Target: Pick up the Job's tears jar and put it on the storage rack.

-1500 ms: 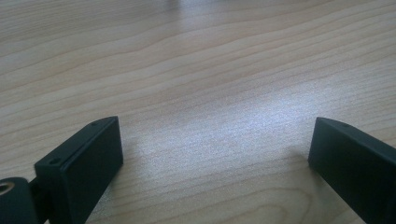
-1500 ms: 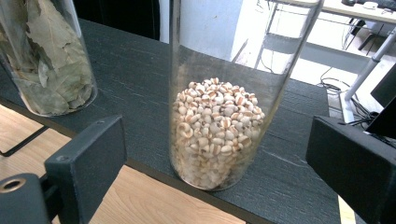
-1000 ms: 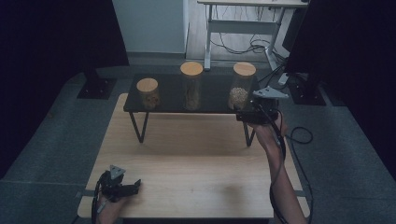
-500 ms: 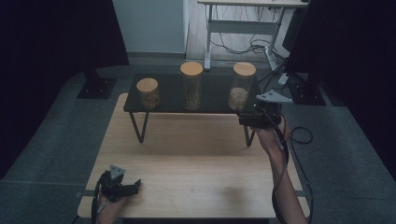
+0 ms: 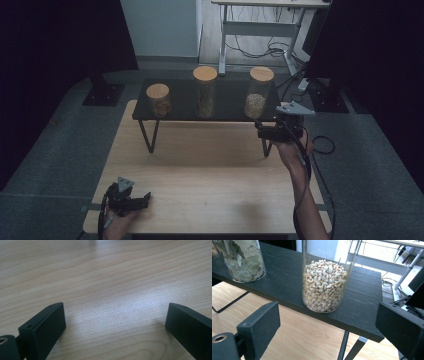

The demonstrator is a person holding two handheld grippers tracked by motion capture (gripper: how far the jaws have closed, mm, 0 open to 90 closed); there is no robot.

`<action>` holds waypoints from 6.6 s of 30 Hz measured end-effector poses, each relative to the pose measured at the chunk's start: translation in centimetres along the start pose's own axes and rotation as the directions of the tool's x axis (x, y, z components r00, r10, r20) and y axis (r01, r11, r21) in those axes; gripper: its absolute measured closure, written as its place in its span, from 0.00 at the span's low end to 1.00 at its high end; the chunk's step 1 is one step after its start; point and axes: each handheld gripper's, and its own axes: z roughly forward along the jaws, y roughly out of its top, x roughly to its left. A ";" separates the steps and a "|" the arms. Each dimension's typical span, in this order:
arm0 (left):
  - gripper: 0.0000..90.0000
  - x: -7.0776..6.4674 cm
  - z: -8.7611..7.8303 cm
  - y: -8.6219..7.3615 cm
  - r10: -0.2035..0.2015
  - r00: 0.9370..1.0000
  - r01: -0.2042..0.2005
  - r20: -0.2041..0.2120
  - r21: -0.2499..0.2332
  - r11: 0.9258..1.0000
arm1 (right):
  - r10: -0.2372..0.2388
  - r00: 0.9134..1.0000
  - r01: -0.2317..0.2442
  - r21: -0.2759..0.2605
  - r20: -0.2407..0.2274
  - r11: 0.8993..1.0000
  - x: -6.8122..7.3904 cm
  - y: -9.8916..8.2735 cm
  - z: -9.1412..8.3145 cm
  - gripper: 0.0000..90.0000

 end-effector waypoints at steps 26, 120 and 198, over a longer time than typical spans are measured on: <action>0.03 0.0 0.0 0.0 0.001 1.000 -0.001 0.000 0.000 1.000 | -0.004 1.000 0.004 -0.002 -0.021 1.000 0.6 -1.3 -1.0 0.06; 0.03 0.0 0.0 0.0 -0.001 1.000 0.001 -0.001 0.001 1.000 | -0.004 1.000 0.003 0.033 0.022 0.999 1.0 -8.8 -3.4 0.06; 0.03 0.0 0.0 0.0 -0.003 1.000 0.003 0.000 0.001 1.000 | 0.031 0.999 -0.033 0.085 0.028 0.996 1.8 -14.7 -3.8 0.05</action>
